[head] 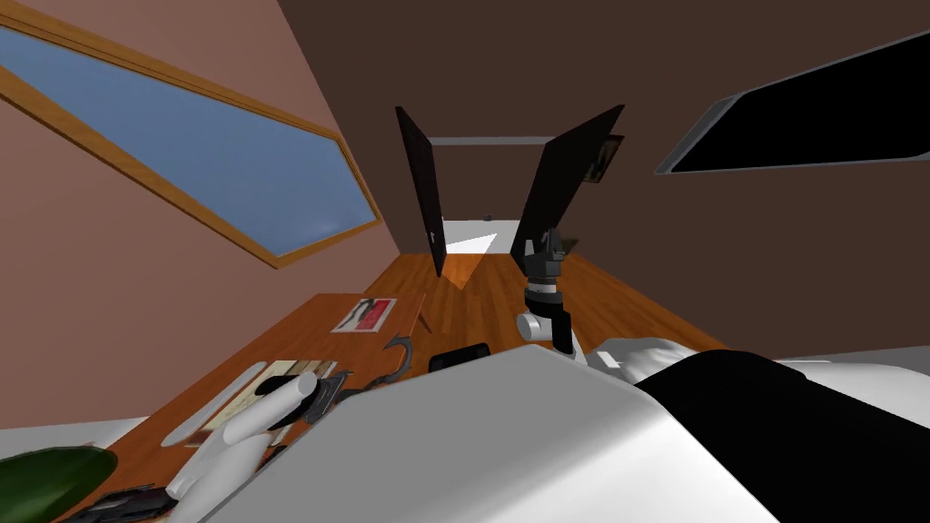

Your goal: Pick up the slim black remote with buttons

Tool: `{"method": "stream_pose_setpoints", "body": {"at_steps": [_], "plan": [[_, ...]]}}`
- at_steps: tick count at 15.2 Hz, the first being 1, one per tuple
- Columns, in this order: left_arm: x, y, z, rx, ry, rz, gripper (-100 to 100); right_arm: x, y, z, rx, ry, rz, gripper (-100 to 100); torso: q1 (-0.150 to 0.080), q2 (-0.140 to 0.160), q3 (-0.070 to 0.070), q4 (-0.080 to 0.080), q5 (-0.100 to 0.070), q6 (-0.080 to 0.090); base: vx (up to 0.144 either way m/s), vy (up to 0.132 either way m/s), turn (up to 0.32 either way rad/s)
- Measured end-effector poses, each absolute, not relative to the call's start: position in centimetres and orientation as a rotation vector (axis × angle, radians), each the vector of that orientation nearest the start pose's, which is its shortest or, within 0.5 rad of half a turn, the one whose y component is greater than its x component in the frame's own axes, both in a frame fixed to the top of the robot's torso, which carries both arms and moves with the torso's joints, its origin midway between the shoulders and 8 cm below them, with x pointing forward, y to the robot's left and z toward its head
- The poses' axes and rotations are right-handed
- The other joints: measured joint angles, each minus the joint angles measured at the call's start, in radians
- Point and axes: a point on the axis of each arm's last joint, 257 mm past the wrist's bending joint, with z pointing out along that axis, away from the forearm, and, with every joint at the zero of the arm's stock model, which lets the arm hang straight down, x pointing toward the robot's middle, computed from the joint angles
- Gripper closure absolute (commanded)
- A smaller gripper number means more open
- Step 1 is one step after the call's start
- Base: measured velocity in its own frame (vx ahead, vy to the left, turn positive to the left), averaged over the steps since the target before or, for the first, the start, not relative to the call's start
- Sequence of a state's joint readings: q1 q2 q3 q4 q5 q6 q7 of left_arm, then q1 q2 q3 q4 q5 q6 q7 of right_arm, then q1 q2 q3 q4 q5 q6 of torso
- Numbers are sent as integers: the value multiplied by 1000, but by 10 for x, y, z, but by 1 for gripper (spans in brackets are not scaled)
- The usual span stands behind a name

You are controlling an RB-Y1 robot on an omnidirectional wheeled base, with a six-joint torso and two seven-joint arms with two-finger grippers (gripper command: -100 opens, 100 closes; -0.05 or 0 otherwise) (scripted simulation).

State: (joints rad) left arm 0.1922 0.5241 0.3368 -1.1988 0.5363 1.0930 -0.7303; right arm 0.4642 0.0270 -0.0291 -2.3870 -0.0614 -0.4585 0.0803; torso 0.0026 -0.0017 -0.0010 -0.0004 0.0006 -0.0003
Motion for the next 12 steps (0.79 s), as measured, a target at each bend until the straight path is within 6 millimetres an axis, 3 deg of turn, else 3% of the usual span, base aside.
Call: {"method": "stream_pose_setpoints", "body": {"at_steps": [7,12], "plan": [[160,525,-520,-2021,2397,42,-100,325,-290,75,603,503,1272,0,1,0,0,0,0,0,-12,39,-123],[158,514,-536,-2034,2394,43,-100,325,-290,75,603,503,1272,0,1,0,0,0,0,0,-14,44,-33]]}}
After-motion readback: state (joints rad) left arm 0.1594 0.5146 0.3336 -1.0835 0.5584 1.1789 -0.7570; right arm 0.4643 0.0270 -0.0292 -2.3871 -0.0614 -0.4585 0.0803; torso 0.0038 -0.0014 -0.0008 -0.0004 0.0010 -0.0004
